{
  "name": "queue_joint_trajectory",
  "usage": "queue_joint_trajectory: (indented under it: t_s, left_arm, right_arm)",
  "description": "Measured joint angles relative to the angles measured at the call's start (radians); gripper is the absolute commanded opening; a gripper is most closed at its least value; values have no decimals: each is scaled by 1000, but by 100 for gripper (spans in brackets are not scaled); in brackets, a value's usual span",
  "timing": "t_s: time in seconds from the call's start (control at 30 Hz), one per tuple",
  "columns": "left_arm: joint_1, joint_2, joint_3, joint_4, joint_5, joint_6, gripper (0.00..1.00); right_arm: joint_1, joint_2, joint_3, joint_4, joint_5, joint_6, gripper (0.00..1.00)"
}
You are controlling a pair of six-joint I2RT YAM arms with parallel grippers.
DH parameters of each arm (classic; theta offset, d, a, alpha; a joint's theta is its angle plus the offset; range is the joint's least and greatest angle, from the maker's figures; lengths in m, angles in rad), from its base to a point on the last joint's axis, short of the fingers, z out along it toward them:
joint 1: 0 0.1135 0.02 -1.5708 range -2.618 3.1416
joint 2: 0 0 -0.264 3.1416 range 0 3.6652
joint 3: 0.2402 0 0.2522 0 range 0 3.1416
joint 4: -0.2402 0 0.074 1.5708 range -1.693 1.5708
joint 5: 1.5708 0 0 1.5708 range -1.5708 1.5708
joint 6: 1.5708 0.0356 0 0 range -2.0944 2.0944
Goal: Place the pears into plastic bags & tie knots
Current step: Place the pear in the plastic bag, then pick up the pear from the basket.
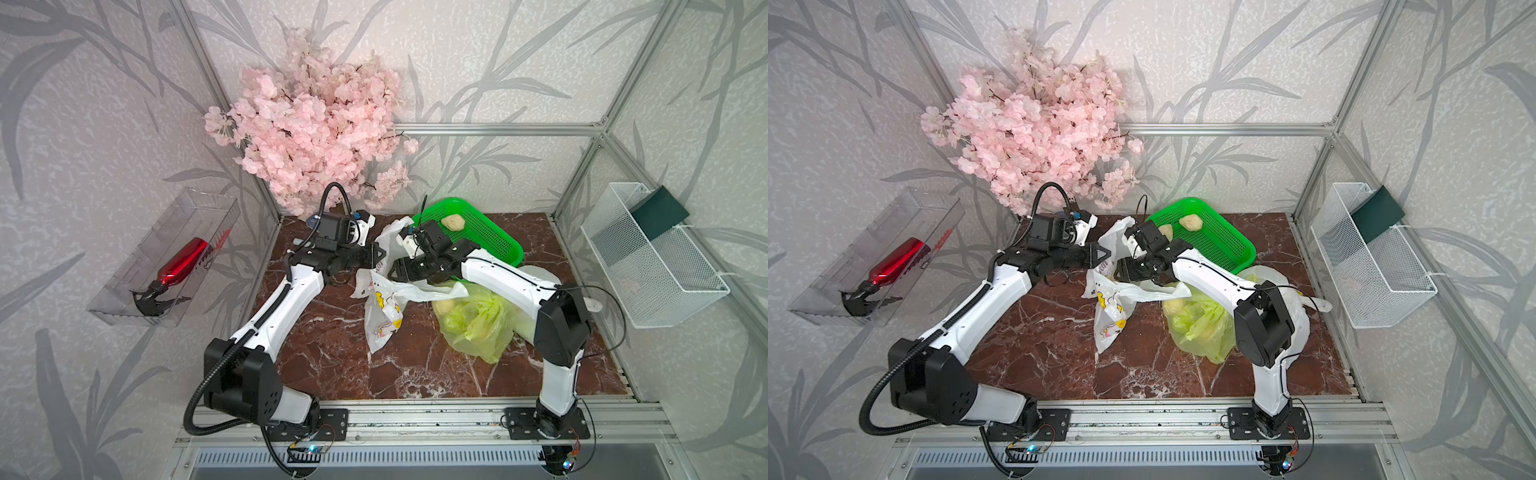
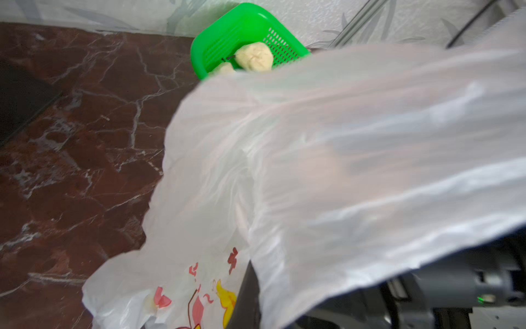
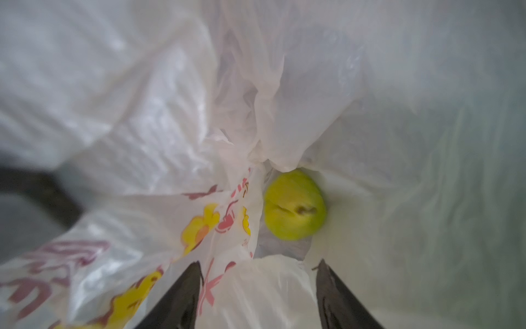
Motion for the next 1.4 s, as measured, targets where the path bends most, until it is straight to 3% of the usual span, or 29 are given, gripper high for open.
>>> queue_joint_trajectory:
  t_s: [0.13,0.27,0.4,0.5,0.67,1.07,1.23,1.4]
  left_arm:
    - [49,20,10,-34,-70,-29,0]
    - [97,20,9,-53,-111,-48,0]
    - [102,2,-18,-49,-112,-60,0]
    - [99,-21,-38,-40,-94,-67,0]
    - [93,-48,-49,-30,-69,-68,0]
    - [73,-68,-79,-22,-45,-67,0]
    - [72,-84,-79,-22,-42,-65,0]
    - [72,-94,-79,-23,-42,-60,0]
  right_arm:
    - [-45,-45,19,-7,-54,-6,69]
    - [-156,-152,-54,91,-72,46,68]
    - [-274,-158,-63,156,14,118,75]
    - [-302,-51,17,146,152,138,83]
    - [-288,168,156,137,326,140,85]
    - [-280,637,637,51,407,159,84]
    - [-285,783,865,-24,415,170,72]
    - [-289,795,878,-40,392,160,51]
